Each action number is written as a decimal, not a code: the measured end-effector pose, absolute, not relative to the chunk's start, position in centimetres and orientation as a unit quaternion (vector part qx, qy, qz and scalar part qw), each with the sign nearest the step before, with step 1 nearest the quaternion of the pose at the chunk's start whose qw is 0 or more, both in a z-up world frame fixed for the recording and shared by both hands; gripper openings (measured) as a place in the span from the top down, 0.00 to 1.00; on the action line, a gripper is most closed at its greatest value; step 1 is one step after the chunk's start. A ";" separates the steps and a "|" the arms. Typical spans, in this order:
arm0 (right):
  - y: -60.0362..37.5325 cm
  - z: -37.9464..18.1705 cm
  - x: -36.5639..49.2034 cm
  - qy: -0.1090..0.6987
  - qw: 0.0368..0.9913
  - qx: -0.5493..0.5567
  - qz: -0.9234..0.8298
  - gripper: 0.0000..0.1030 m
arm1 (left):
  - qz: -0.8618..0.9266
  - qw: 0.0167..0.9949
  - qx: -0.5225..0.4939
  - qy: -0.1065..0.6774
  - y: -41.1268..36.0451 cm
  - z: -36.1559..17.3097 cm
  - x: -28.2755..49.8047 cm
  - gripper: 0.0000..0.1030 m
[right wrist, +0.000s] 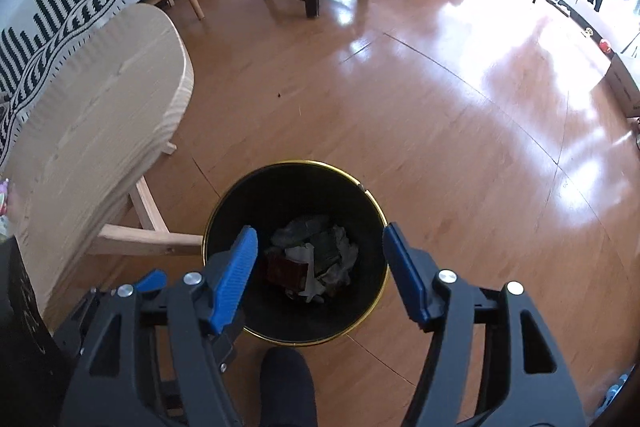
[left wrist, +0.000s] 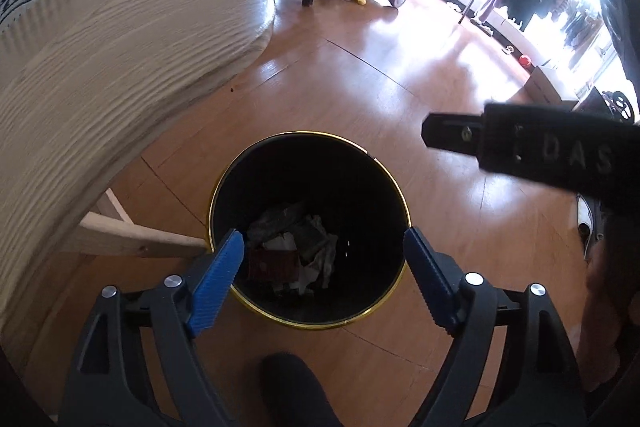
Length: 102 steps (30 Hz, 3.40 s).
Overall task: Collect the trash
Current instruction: 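Swing both tools back over the table, then grasp the yellow-green snack bag with left tool while right tool grasps pink plush toy, then carry the snack bag and plush toy over the black bin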
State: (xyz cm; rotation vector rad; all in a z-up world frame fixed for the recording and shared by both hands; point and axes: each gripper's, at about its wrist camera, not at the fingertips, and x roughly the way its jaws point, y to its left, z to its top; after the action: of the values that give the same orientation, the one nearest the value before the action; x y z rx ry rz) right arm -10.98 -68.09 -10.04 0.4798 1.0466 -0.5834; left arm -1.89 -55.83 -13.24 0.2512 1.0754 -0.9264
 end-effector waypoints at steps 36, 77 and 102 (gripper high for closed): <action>-23.9 -2.5 12.5 0.410 0.912 0.002 0.029 0.18 | -0.067 0.906 -0.018 0.417 -2.2 -2.8 12.5 0.08; -21.2 -4.9 22.7 0.442 0.895 -0.008 0.055 0.56 | -0.046 0.892 0.022 0.449 -6.1 -5.8 21.6 0.52; -33.8 -0.9 1.6 0.410 0.911 0.046 -0.013 0.54 | -0.131 0.893 0.031 0.429 -14.6 -1.4 9.4 0.52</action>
State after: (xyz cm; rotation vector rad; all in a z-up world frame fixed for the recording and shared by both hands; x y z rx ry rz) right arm 1.63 -33.76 -0.88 0.0955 0.8447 -0.0261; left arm 9.38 -14.56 -1.41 0.0634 0.8889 -0.2712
